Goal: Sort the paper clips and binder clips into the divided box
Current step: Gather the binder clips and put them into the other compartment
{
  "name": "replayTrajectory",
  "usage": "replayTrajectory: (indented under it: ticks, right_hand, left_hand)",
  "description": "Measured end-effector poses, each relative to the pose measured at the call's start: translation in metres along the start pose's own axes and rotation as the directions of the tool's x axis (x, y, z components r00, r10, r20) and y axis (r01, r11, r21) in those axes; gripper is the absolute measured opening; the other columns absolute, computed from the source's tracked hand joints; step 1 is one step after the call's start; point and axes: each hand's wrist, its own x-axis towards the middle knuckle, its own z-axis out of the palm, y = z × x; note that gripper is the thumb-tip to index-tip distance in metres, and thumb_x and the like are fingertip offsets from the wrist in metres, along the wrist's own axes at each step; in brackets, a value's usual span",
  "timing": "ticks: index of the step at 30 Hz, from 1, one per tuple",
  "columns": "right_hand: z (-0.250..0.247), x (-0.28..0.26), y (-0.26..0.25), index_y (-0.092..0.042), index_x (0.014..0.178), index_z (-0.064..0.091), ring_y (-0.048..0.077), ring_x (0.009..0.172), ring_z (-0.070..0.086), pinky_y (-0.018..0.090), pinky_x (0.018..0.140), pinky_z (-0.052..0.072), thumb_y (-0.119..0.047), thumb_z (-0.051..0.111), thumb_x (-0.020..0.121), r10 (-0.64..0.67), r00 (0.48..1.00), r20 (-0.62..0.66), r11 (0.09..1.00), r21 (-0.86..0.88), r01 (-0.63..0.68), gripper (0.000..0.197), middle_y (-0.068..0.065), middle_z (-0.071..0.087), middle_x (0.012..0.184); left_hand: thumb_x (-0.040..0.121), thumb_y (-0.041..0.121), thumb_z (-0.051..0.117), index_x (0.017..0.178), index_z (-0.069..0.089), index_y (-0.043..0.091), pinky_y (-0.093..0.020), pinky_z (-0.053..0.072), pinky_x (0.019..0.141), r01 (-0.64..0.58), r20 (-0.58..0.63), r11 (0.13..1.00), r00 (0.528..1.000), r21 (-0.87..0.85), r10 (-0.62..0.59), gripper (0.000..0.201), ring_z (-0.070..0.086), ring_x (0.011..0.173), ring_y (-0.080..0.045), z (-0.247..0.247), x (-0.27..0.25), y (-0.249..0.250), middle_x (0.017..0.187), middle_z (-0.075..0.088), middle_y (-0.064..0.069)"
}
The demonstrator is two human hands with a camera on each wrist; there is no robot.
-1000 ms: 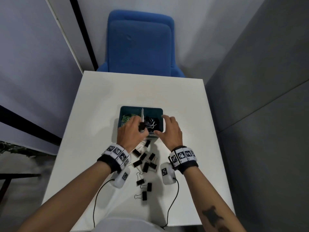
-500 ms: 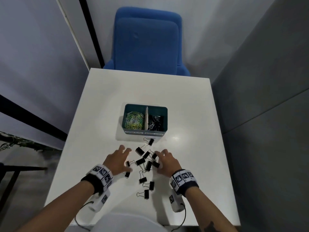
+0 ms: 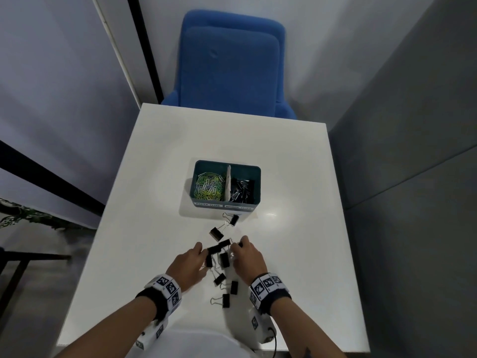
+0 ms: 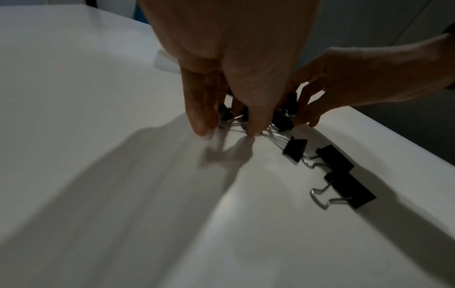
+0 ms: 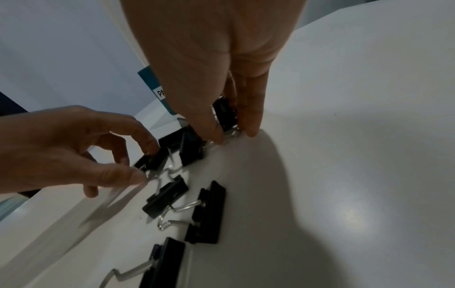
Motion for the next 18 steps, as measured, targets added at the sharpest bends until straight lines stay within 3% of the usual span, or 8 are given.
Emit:
replayTrajectory:
  ticks: [3,6,11,15,18]
  right_hand:
    - [0.003,0.001,0.006,-0.009,0.089,0.055,0.029,0.061,0.05,0.031,0.05,0.031,-0.003,0.06,0.082,0.033,0.999,-0.013,0.999,0.038,-0.032,0.01,0.012,0.052,0.094]
    - [-0.002,0.001,0.011,-0.009,0.092,0.053,0.029,0.065,0.05,0.033,0.055,0.039,-0.016,0.058,0.085,0.097,0.995,-0.02,0.99,0.107,-0.095,0.011,0.01,0.05,0.099]
    - [-0.009,-0.009,0.012,-0.018,0.093,0.048,0.023,0.072,0.054,0.034,0.059,0.047,-0.03,0.057,0.085,0.216,0.973,-0.086,0.96,0.2,-0.195,0.017,-0.001,0.051,0.093]
    - [-0.02,-0.015,0.012,-0.021,0.09,0.048,0.019,0.072,0.052,0.031,0.058,0.043,-0.035,0.058,0.083,0.279,0.948,-0.154,0.94,0.244,-0.237,0.018,-0.005,0.052,0.089]
    - [-0.04,-0.013,0.012,-0.018,0.098,0.055,0.019,0.078,0.054,0.03,0.063,0.042,-0.033,0.062,0.08,0.258,0.956,-0.137,0.944,0.248,-0.219,0.024,-0.003,0.054,0.097]
  left_hand:
    - [0.066,0.025,0.078,0.09,0.062,0.012,-0.032,0.045,0.038,0.035,0.033,0.999,0.999,-0.013,-0.035,0.032,0.058,0.05,-0.027,-0.009,0.004,0.005,0.089,0.055,-0.006]
    - [0.081,0.026,0.063,0.107,0.058,0.014,-0.036,0.045,0.053,0.092,0.012,0.993,0.996,-0.073,-0.091,0.03,0.062,0.066,-0.032,-0.017,0.004,0.006,0.105,0.052,-0.005]
    - [0.074,0.037,0.059,0.103,0.056,0.023,-0.027,0.041,0.047,0.046,-0.136,0.995,0.989,-0.087,-0.058,0.032,0.062,0.06,-0.021,-0.048,0.006,0.017,0.1,0.056,0.005]
    - [0.083,0.039,0.058,0.104,0.054,0.023,-0.025,0.051,0.054,-0.01,-0.31,0.992,0.95,-0.129,-0.031,0.026,0.055,0.064,-0.007,-0.102,0.045,0.038,0.101,0.055,0.009]
    - [0.087,0.042,0.058,0.113,0.056,0.02,-0.019,0.046,0.06,-0.018,-0.387,0.99,0.921,-0.141,-0.038,0.034,0.056,0.071,-0.005,-0.138,0.079,0.051,0.104,0.058,0.007]
